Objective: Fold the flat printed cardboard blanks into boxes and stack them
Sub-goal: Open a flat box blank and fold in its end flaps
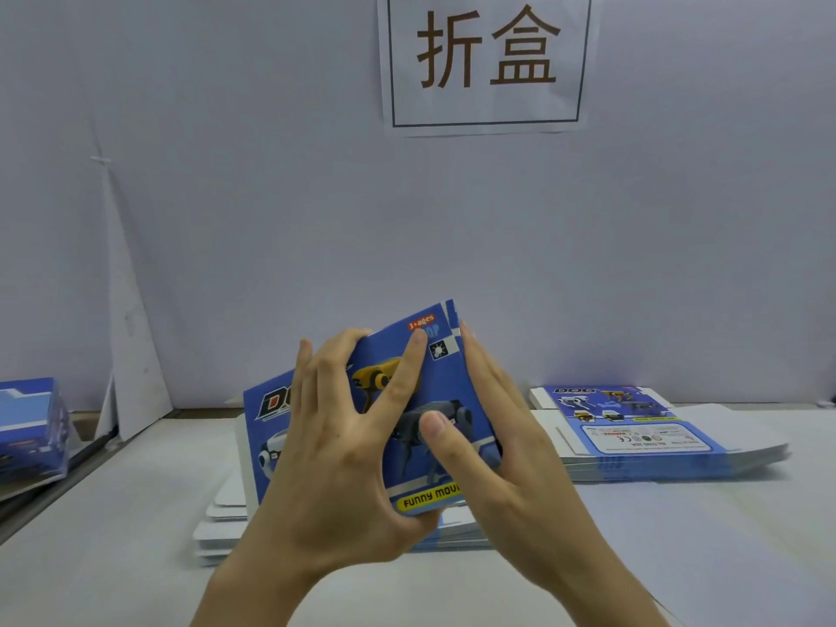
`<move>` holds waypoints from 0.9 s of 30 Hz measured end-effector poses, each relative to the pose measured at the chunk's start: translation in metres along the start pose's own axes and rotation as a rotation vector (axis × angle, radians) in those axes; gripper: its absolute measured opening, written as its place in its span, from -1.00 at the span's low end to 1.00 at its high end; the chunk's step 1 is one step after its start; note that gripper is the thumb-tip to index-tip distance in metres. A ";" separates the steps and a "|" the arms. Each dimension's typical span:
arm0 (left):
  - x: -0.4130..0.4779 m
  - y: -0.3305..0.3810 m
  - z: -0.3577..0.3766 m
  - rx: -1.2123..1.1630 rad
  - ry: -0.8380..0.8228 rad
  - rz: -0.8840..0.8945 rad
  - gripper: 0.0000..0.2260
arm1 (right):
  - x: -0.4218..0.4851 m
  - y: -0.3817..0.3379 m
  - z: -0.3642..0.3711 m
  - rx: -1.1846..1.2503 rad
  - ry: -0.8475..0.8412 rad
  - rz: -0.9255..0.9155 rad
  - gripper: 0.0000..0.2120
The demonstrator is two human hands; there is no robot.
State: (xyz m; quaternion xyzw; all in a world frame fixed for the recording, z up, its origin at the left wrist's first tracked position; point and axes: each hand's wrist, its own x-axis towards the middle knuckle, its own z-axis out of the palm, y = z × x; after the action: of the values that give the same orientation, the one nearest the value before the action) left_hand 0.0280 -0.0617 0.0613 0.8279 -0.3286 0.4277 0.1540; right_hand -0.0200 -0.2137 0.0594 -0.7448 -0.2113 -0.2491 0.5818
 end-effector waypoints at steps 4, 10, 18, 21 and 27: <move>-0.001 0.001 -0.003 -0.046 -0.015 0.009 0.02 | 0.000 -0.003 -0.005 -0.140 -0.009 -0.065 -0.37; 0.001 0.001 -0.008 -0.130 -0.053 0.054 0.02 | -0.001 -0.014 -0.018 0.013 -0.043 -0.048 -0.36; -0.002 0.006 0.003 -0.203 0.050 0.044 0.14 | -0.007 -0.024 -0.015 -0.387 -0.071 -0.121 -0.38; -0.002 0.008 0.010 -0.322 0.140 -0.066 0.03 | -0.005 -0.023 -0.021 -0.363 -0.058 -0.068 -0.29; -0.003 0.016 0.005 -0.491 0.082 -0.111 0.03 | -0.003 -0.020 -0.033 -0.307 -0.068 -0.020 -0.15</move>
State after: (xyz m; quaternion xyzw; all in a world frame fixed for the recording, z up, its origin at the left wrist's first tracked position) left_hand 0.0191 -0.0750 0.0555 0.7646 -0.3700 0.3591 0.3867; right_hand -0.0382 -0.2414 0.0796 -0.8308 -0.1978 -0.2591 0.4511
